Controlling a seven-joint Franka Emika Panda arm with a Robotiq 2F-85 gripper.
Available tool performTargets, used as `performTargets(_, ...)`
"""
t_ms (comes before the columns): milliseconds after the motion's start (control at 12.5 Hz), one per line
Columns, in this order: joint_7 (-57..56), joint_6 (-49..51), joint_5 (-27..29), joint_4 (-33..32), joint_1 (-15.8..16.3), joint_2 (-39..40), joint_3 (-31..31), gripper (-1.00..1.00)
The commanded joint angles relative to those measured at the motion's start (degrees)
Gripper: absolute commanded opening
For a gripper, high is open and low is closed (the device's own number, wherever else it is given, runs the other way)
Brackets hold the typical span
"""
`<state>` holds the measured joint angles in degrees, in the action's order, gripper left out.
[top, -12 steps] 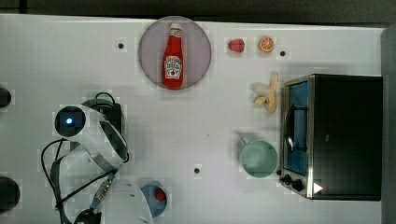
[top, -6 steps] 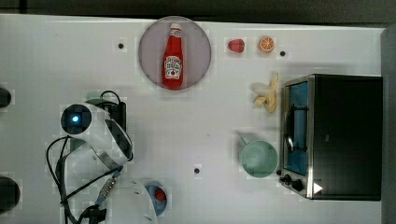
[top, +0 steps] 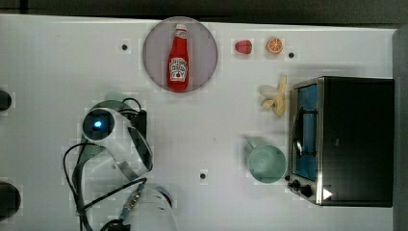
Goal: Drag strainer left to right.
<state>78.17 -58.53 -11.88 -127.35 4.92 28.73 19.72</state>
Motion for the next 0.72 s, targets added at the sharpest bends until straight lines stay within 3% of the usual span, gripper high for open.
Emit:
performTargets(80, -5.53, -0.38, -1.18, -0.94, -3.84, -2.19, -0.29, 1.00)
performTargets(720, -13.37, -0.95, -1.18, -2.37, -10.13, -3.41, -2.73, 1.00)
